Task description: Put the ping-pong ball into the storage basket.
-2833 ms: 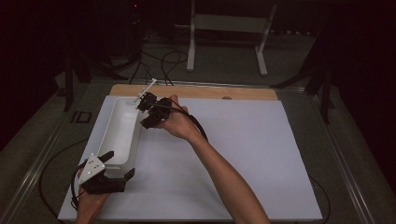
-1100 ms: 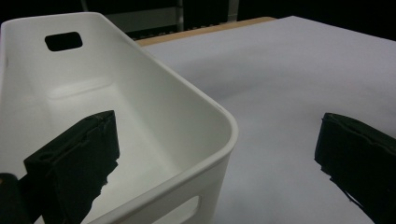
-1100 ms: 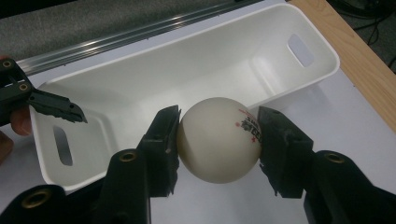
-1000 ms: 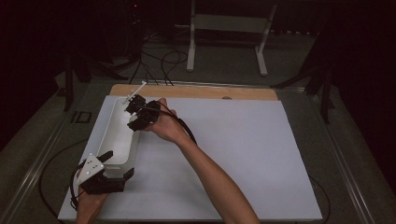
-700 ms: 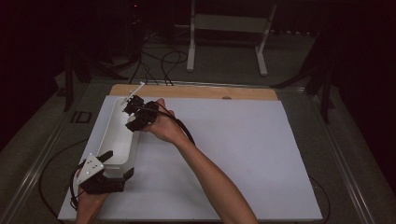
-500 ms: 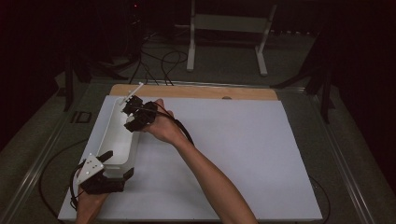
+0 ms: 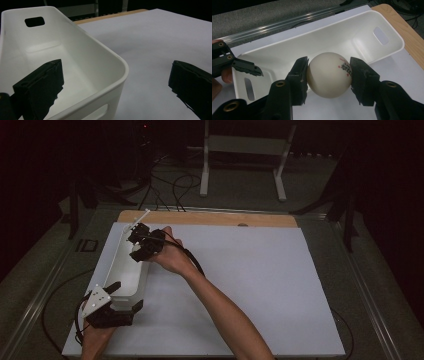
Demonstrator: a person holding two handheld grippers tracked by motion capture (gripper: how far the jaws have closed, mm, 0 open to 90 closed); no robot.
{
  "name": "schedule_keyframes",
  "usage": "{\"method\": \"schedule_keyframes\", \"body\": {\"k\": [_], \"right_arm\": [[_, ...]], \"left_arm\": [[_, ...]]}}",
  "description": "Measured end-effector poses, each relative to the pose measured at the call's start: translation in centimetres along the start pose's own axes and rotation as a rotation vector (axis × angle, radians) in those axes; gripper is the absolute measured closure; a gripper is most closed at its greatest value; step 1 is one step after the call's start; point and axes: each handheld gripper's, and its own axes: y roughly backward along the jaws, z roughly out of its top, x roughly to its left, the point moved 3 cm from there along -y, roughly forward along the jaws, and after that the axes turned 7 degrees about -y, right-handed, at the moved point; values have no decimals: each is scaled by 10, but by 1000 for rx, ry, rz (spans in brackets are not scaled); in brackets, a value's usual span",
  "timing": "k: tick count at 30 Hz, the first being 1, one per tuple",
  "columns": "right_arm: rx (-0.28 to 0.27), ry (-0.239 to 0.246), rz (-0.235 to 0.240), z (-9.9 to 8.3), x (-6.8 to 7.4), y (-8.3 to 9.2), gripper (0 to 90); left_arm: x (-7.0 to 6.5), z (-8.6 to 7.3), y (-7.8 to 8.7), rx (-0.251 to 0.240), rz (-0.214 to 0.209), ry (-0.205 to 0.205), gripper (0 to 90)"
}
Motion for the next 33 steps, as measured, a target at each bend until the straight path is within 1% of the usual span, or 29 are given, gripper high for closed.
{"method": "schedule_keyframes", "body": {"k": [12,19,33], "right_arm": [[-11,10,14,8,8,-4,498],[-13,2,18,10,11,-9,497],[-5,4,27,13,17,-16,494]], "left_arm": [[1,0,1,-2,2,3,5],[0,0,1,-2,1,3,5],[0,0,2,-3,2,4,5]]}}
